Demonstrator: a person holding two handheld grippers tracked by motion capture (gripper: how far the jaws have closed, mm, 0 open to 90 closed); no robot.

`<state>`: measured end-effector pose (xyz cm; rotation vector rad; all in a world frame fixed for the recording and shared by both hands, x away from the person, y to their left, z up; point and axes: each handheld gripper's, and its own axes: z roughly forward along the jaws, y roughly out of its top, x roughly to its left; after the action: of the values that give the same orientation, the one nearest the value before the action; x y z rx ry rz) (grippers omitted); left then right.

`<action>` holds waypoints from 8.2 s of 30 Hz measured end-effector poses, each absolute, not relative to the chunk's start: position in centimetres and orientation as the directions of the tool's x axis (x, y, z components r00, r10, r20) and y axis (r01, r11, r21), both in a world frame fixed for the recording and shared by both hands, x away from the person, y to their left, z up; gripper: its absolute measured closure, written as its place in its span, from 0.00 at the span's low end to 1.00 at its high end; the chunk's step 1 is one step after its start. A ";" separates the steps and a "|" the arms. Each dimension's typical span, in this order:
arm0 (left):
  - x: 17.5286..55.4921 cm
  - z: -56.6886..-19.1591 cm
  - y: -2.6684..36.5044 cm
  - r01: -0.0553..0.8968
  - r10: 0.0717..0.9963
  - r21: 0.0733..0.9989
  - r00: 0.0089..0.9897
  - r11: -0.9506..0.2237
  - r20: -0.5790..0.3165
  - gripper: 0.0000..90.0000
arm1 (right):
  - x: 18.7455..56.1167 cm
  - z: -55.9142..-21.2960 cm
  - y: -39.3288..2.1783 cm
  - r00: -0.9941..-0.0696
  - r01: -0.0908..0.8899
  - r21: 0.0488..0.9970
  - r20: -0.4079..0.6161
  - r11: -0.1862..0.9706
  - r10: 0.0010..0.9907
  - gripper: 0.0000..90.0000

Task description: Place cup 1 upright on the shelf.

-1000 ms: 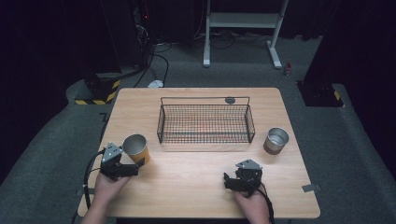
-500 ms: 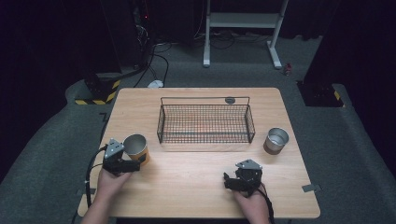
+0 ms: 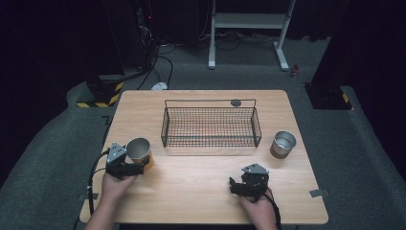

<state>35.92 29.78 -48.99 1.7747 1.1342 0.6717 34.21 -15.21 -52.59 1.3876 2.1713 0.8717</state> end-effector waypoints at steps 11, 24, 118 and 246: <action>36.0 -48.8 29.7 0.383 0.900 0.909 0.436 -0.163 -0.022 0.05 | 34.2 -52.6 -15.2 -0.412 0.649 0.698 -0.013 0.303 0.911 0.10; 35.6 -48.8 29.5 0.344 0.901 0.922 0.434 -0.179 0.013 0.14 | 34.2 -52.6 -15.2 -0.411 0.649 0.698 -0.013 0.302 0.912 0.10; 34.3 -44.4 22.7 0.251 0.854 0.951 0.520 -0.179 0.023 0.15 | 34.5 -52.6 -15.1 -0.444 0.639 0.697 -0.011 0.325 0.896 0.09; 40.0 -40.7 17.5 0.267 0.809 0.954 0.585 -0.138 -0.047 0.15 | 34.3 -52.6 -15.1 -0.451 0.637 0.696 -0.013 0.332 0.892 0.09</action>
<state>40.00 17.53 -40.67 1.6920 0.9017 0.6018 34.32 -15.12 -52.58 1.3503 2.2087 0.8842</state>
